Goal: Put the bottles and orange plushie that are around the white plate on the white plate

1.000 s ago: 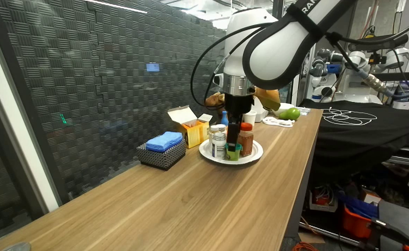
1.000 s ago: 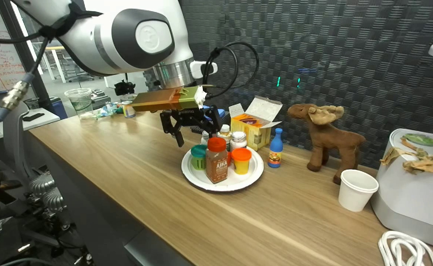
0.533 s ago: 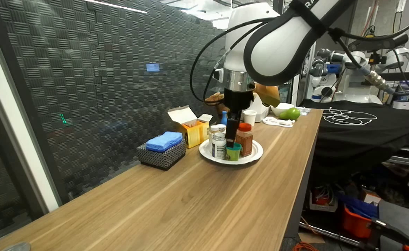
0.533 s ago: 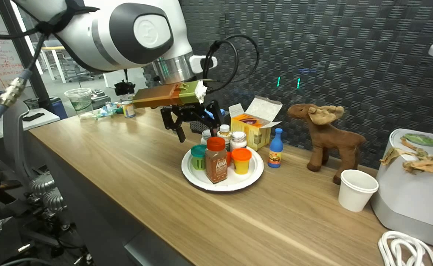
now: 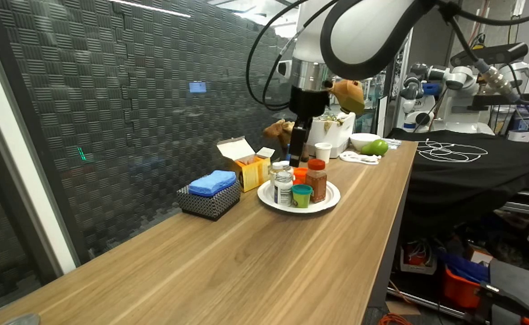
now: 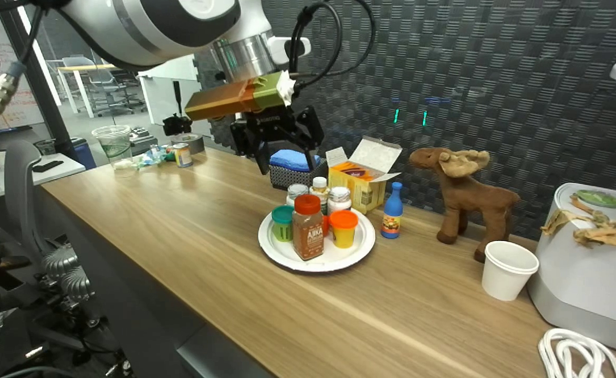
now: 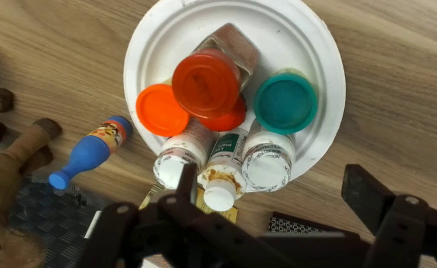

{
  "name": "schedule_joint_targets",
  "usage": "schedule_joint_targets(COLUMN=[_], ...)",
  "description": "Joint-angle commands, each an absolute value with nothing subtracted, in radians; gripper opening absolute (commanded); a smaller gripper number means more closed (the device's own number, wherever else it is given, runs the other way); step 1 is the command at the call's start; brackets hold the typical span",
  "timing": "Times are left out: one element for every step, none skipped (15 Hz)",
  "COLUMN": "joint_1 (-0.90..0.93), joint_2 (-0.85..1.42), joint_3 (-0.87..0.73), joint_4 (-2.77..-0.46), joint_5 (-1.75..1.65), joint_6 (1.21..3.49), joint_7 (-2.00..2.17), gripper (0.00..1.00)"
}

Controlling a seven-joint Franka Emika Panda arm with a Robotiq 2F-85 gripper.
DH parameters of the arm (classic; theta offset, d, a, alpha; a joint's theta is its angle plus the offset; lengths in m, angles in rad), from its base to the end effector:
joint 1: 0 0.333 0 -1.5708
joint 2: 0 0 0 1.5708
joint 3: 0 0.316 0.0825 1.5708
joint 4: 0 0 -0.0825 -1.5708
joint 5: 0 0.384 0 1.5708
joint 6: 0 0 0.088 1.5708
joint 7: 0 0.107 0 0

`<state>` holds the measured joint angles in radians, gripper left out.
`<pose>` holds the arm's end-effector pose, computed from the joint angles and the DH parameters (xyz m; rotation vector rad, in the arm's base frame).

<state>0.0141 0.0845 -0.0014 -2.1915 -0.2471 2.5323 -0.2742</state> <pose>0.5667 0.0099 0.3734 2.8431 0.6833 0.3400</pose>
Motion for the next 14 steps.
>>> schedule_joint_targets(joint_1=[-0.004, -0.008, -0.013, -0.019, -0.026, -0.032, -0.039, -0.045, -0.054, -0.061, -0.068, -0.073, -0.077, -0.079], joint_2=[0.101, 0.112, 0.134, 0.153, 0.177, 0.197, 0.224, 0.245, 0.268, 0.292, 0.314, 0.34, 0.361, 0.381], joint_3=[-0.009, -0.014, -0.02, -0.025, -0.031, -0.036, -0.041, -0.047, -0.051, -0.055, -0.057, -0.061, -0.065, -0.071], joint_4=[-2.099, -2.073, -2.03, -1.993, -1.949, -1.914, -1.873, -1.842, -1.809, -1.779, -1.755, -1.727, -1.708, -1.69], joint_5=[-0.195, -0.189, -0.181, -0.168, -0.16, -0.153, -0.14, -0.133, -0.113, -0.097, -0.078, -0.066, -0.061, -0.065], joint_6=[2.403, 2.368, 2.317, 2.275, 2.237, 2.211, 2.189, 2.179, 2.169, 2.167, 2.168, 2.174, 2.185, 2.197], joint_7=[-0.25, -0.241, -0.222, -0.204, -0.186, -0.168, -0.146, -0.115, -0.096, -0.071, -0.056, -0.037, -0.02, 0.001], gripper=[1.0, 1.0, 1.0, 1.0, 1.0, 1.0, 1.0, 1.0, 1.0, 1.0, 1.0, 1.0, 1.0, 1.0])
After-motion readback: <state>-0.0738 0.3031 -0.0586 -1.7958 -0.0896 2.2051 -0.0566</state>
